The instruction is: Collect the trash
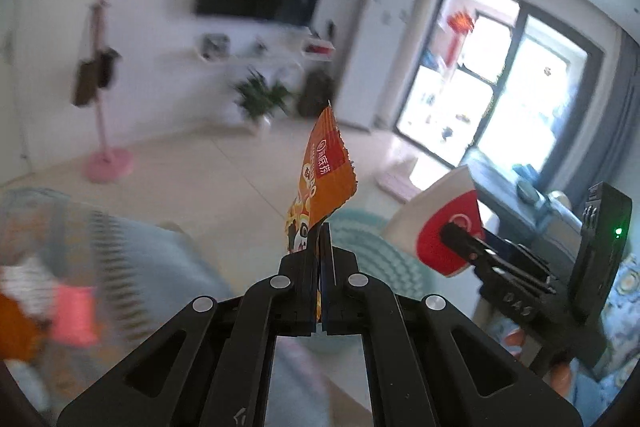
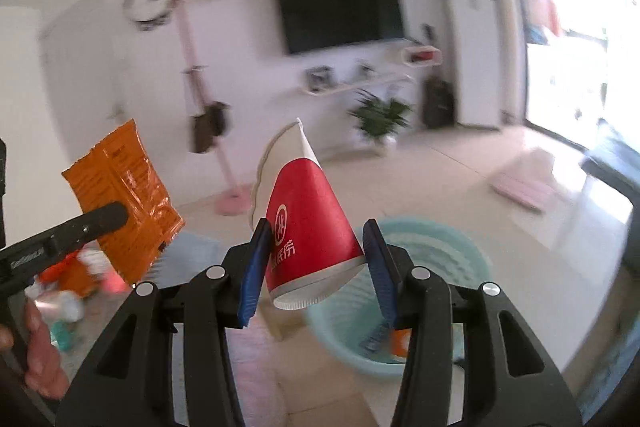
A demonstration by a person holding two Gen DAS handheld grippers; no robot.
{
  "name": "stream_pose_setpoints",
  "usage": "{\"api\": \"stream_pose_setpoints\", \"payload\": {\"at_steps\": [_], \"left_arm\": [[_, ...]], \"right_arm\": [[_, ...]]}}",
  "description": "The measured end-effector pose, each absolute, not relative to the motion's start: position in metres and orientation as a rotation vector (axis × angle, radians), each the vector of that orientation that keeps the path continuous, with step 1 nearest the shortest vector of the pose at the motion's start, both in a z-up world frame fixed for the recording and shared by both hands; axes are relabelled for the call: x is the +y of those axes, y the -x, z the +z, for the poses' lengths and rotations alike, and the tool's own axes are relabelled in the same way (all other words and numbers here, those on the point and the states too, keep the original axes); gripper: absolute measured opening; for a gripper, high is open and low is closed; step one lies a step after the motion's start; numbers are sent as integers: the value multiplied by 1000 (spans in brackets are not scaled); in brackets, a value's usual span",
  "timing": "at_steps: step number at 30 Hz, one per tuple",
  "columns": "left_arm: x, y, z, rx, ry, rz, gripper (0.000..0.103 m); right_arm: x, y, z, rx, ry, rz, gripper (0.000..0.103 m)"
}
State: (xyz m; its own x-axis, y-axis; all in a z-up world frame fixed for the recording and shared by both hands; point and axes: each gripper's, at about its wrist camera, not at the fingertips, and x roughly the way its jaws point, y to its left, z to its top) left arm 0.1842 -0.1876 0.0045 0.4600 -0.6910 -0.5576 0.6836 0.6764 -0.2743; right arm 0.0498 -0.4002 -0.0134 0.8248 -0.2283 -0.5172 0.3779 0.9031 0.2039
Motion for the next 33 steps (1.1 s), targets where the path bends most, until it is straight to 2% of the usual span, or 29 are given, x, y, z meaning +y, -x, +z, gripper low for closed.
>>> {"api": "stream_pose_setpoints", "payload": {"at_steps": [8,10,11,12,16,17,23,26,29,32,33], "left_arm": [[-269,-211,-67,879,-2,-943,1],[-276,-211,-74,891,-30,-936,16],[-278,-212,-76,895,-36,-929,44],[-279,-212,-74,884,-36,-919,60],[-263,-207,-64,863,-24,-947,58],[-260,-205,-59,856,-22,-956,54],[-218,-178,-19,740,2,-947,54],[-179,-159,7,663,10,-926,54],[-131,-137,35,576,-12,-878,47],[-75,-121,55,516,-9,-750,48],[-52,-117,59,505,10,-705,49]], "right_arm": [[-466,-70,-88,677,-416,-473,44],[-476,-74,-96,700,-430,-484,45],[-481,-76,-100,709,-443,-479,45],[-486,-77,-105,722,-463,-458,46],[-492,-76,-112,735,-489,-461,52],[-489,-75,-110,730,-491,-454,52],[-451,-65,-76,660,-471,-387,52],[-413,-65,-47,609,-411,-328,52],[-371,-64,-22,555,-374,-240,52],[-312,-70,-7,542,-328,-131,51],[-290,-73,-5,548,-310,-88,47]]}}
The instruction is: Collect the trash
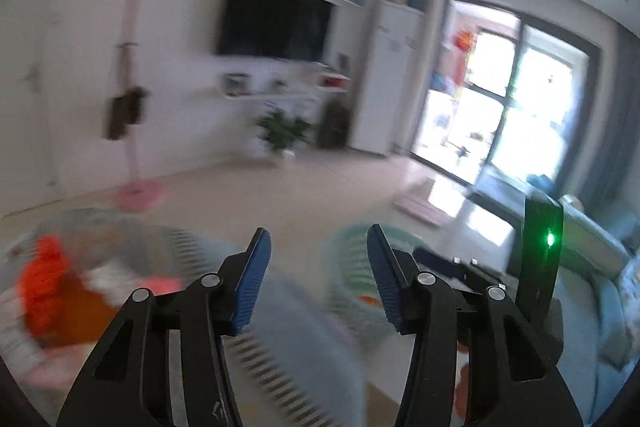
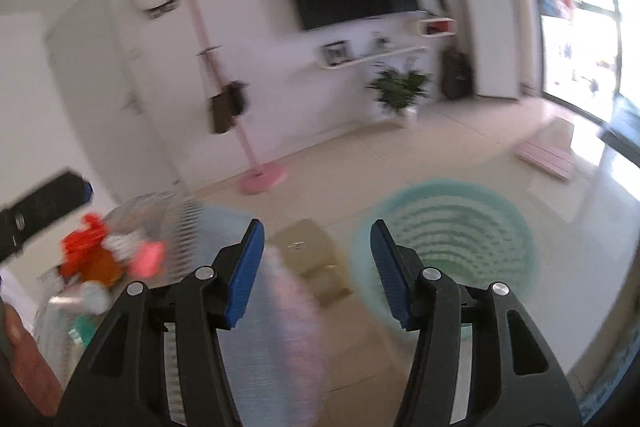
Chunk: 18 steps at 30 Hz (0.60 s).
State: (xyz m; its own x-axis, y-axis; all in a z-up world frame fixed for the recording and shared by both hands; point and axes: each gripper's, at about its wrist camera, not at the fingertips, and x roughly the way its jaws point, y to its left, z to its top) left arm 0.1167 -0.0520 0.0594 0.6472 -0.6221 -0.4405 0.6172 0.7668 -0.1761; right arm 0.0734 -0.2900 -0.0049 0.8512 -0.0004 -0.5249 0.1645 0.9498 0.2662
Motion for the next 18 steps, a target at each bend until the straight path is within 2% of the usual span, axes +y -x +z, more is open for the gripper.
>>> {"api": "stream_pose_setpoints", "payload": {"at_steps": [1,2,4,5,7,8,9,13,18], "left_arm": [[-30,-113,61,497,26,-659,51],[-15,-110,62,493,34,-627,54],[27,-105,61,492,26,-524,56],[39,-105,62,497,19,-478,60],[72,-110,60,517,-3,-361,74],[87,-114,58,527,-16,-301,85],[100,-120,56,541,-29,-247,92],[130,-161,26,715,-121,-91,90],[143,-183,13,799,-28,-57,91]], "right_arm": [[-276,-75,-3,548,-297,-69,37],[-255,-77,-1,542,-274,-55,35],[-217,-83,3,549,-242,0,34],[-199,-85,4,555,-232,44,34],[-166,-90,7,571,-199,105,34],[-153,-93,7,577,-184,123,34],[-137,-97,4,587,-171,144,35],[-105,-115,-18,636,-152,216,35],[-99,-128,-41,693,-147,223,35]]}}
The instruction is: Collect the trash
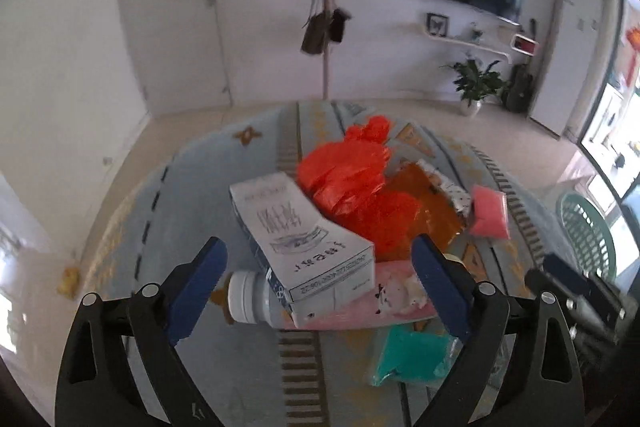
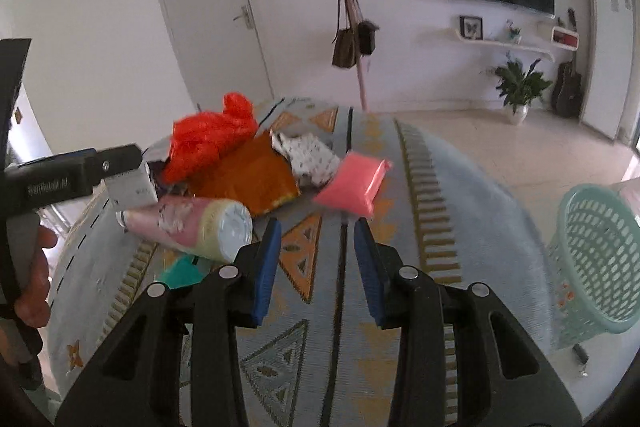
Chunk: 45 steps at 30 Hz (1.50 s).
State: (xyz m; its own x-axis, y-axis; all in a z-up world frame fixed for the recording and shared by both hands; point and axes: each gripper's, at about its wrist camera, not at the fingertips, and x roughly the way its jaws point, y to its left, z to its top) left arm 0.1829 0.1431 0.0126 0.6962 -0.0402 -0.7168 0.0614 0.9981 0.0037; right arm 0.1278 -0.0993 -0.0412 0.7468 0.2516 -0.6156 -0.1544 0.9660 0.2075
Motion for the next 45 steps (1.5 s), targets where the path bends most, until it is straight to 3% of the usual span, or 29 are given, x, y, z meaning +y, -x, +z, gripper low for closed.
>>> {"api": "stream_pose_setpoints", "payload": {"at_steps": [2,4,5,12,21,29,32,34,39,45], "left_arm": [[143,-185,7,809,-23,-25,89],[145,-185,3,810,-19,-44,79],[147,-187,1,809,-21,-61,65],[174,-160,12,679,52,-107,54],[230,-67,-1,643,96,-104,54],[227,-65,-49,754,126,-139,58],[224,-67,-45,730,120,-121,79],[226,-77,-39,725,158,-131,80],[241,-111,-47,816,271,-113,79],[259,-107,-53,785,411,-192,79]], "right_arm": [[-99,-129,-47,707,-142,233,35],[-99,-128,-47,711,-151,264,35],[-98,-131,-49,727,-153,282,35],[-99,-133,-50,746,-157,314,35],[-87,-129,-47,726,-100,325,35],[-85,-130,-47,732,-93,318,35],[-86,-131,-48,744,-99,327,35],[-86,-129,-46,734,-100,330,35],[-73,-114,-37,694,-51,356,56],[-33,-98,-36,725,29,469,63]]}}
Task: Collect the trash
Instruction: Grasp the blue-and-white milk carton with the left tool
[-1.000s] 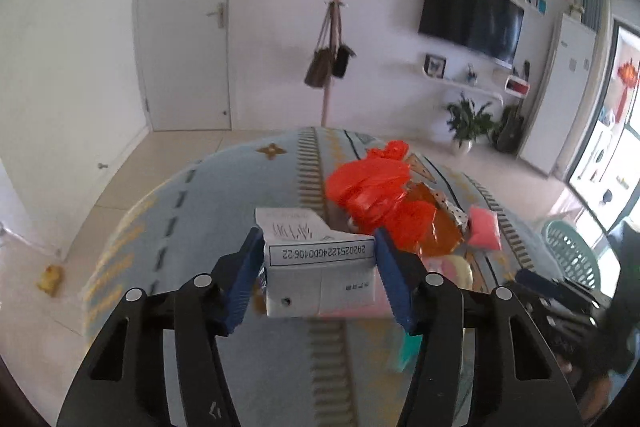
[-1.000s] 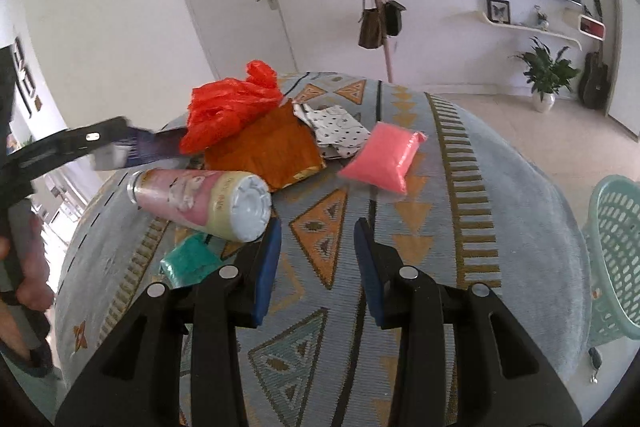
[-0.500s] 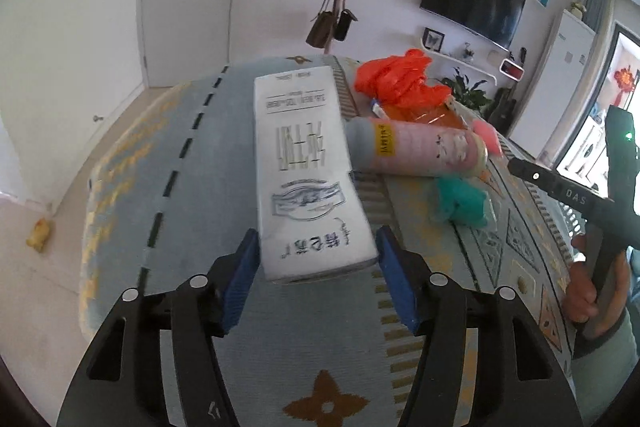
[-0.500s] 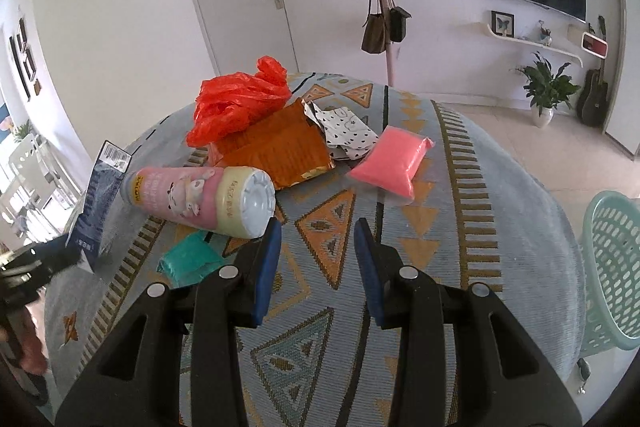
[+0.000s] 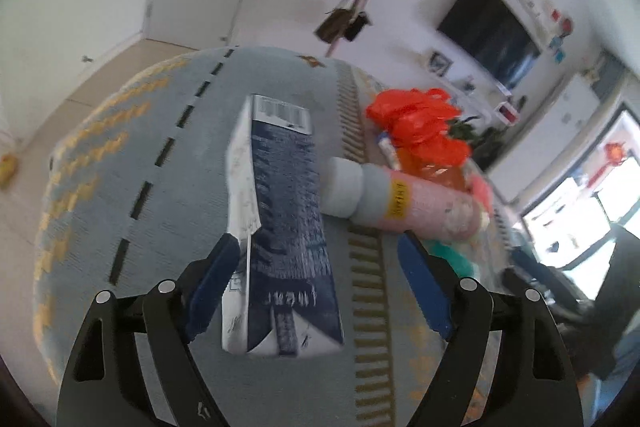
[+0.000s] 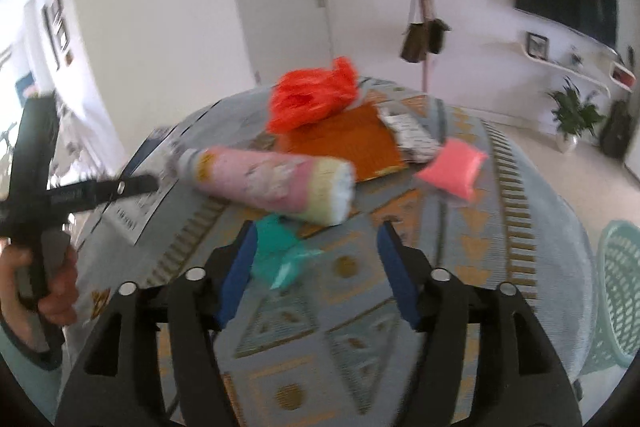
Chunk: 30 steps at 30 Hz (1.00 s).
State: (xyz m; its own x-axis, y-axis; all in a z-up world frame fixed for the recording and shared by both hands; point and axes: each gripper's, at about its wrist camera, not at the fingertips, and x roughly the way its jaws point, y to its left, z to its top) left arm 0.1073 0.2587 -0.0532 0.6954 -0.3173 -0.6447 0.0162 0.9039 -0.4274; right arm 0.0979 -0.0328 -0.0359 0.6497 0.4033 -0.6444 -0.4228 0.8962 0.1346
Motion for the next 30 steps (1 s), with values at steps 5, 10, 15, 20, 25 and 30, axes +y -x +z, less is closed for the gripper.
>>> {"api": "stream_pose_setpoints", "payload": {"at_steps": [5,10,15,20,25,30], "left_arm": [[259,-105,-52,793,348,-124,69],[256,-110,-57,817,302,-70,34],[252,-95,-53,760,306,-106,34],[257,-75,-44,685,334,-126,34],[262,-70,-43,676,336,-138,34],[257,-80,-51,753,315,-136,34]], "right_arm": [[-10,-101,-48,768,86,483,64],[-7,-109,-53,817,83,493,78],[2,-125,-66,934,79,516,78],[18,-111,-67,966,81,547,78],[18,-92,-59,927,32,524,77],[20,-111,-61,927,79,463,77]]}}
